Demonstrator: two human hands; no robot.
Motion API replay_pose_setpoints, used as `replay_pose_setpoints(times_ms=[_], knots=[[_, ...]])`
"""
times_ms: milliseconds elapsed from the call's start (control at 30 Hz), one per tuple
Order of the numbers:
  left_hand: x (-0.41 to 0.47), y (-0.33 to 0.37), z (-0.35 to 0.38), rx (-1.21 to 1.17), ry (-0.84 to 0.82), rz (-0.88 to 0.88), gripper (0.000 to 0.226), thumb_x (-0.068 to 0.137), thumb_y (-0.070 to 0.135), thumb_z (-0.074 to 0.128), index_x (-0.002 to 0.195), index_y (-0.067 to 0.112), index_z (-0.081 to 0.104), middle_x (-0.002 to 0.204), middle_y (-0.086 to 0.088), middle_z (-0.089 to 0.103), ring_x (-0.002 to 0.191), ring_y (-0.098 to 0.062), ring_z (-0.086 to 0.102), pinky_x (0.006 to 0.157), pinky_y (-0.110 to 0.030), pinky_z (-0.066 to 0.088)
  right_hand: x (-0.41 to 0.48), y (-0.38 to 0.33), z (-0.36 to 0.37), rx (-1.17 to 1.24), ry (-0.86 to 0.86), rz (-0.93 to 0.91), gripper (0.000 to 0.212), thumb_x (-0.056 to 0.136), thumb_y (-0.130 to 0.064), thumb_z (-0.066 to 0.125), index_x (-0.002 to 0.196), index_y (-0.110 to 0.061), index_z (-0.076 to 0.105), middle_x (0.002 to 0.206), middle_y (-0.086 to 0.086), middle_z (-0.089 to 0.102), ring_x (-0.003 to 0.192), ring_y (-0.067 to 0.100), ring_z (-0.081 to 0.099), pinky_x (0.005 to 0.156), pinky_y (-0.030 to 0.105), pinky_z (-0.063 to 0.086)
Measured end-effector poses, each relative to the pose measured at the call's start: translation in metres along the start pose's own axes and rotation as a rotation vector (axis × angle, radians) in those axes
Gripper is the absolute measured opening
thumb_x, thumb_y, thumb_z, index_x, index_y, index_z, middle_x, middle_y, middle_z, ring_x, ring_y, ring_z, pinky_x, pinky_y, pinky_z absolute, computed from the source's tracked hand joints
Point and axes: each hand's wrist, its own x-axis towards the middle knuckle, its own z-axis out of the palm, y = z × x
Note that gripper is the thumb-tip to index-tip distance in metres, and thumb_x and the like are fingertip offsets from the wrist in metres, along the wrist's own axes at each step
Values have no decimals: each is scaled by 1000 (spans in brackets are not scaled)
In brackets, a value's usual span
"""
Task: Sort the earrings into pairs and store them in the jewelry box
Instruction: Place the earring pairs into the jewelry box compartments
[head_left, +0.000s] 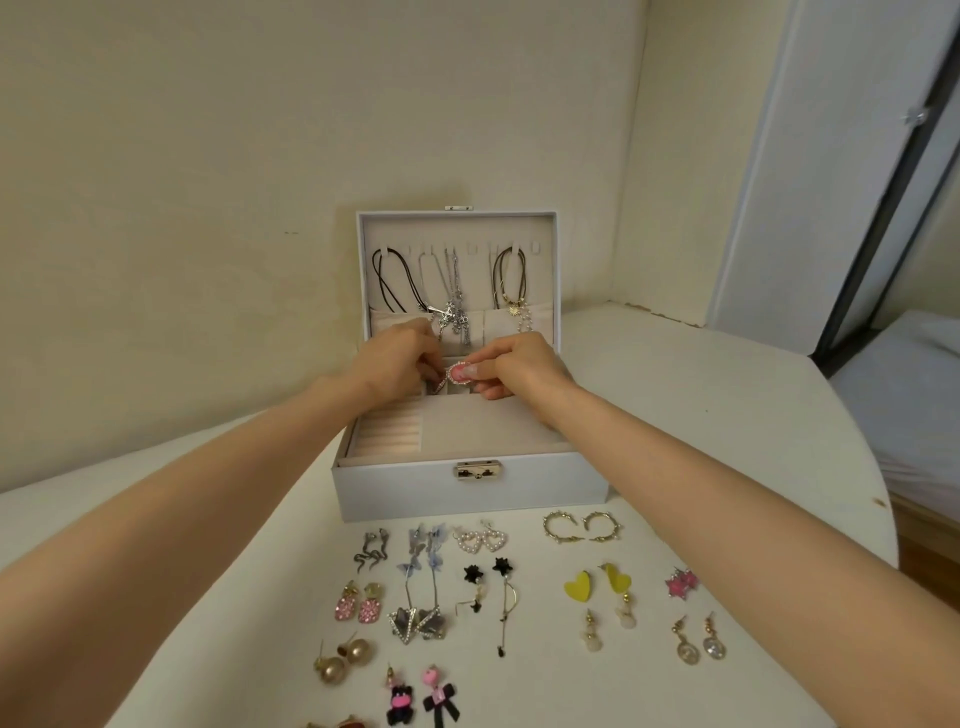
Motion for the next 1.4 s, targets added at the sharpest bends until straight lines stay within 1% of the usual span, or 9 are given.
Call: replay_pose_setpoints(times_ms=[167, 333, 500, 667, 833, 967, 1167, 1267, 1400], knots=[[-6, -4, -7, -3, 154, -117, 24, 84, -2, 53, 100, 10, 66, 106, -10, 58, 101, -26, 55, 76, -31, 42, 9, -7, 22, -179, 64, 27, 17, 65, -10, 84, 78, -9, 73, 70, 5, 65, 60, 16, 56, 61, 25, 50], [-16, -1, -10, 17, 158, -116, 22, 85, 1, 51, 100, 10, 65, 106, -8, 60, 102, -25, 55, 77, -31, 40, 21, -4, 36, -343, 132, 28, 30, 66, -13, 83, 93, -5, 73, 97, 10, 72, 94, 22, 66, 86, 33, 54], [-21, 1, -10, 72, 57, -87, 33, 78, -2, 48, 93, 17, 70, 105, -7, 61, 108, -27, 48, 85, -35, 40, 25, -7, 39, -408, 133, 44, 41, 64, -17, 85, 99, -2, 70, 100, 13, 70, 96, 25, 66, 86, 34, 55], [-27, 5, -11, 41, 31, -112, 39, 77, -2, 46, 93, 19, 73, 110, -6, 60, 109, -27, 46, 91, -37, 39, 30, -5, 42, -446, 169, 50, 29, 67, -12, 80, 92, -2, 71, 94, 13, 71, 93, 23, 68, 80, 30, 56], [-32, 10, -13, 26, -10, -59, 41, 73, -3, 46, 94, 18, 74, 111, -4, 61, 108, -27, 45, 95, -39, 37, 24, -8, 40, -502, 126, 41, 36, 65, -24, 85, 86, -6, 62, 88, 6, 62, 86, 16, 59, 66, 22, 42], [-34, 10, -14, 22, -36, -56, 44, 73, -5, 44, 95, 18, 74, 112, -3, 61, 109, -26, 44, 95, -36, 36, 22, -1, 43, -544, 117, -52, 40, 67, -20, 83, 96, 2, 68, 102, 14, 68, 100, 25, 63, 79, 30, 51], [-37, 12, -16, 6, 103, -92, 45, 75, -7, 42, 96, 19, 73, 110, -5, 59, 110, -25, 45, 89, -35, 39, 6, -3, 23, -446, 163, -153, 13, 79, -11, 72, 90, -6, 74, 98, 11, 71, 96, 20, 63, 82, 24, 48], [-38, 15, -15, 22, 53, -78, 47, 74, -6, 43, 101, 21, 71, 114, -4, 59, 109, -25, 44, 92, -37, 38, -6, -5, 6, -398, 147, -165, 13, 82, -10, 69, 93, -7, 74, 91, 3, 68, 85, 11, 56, 69, 16, 41], [-39, 21, -7, 94, -92, -65, 52, 80, -1, 43, 123, 25, 59, 131, 2, 55, 119, -26, 38, 101, -39, 30, -14, -2, -14, -400, 135, -190, 11, 81, -11, 69, 90, -8, 74, 86, 2, 66, 89, 10, 55, 80, 20, 41]])
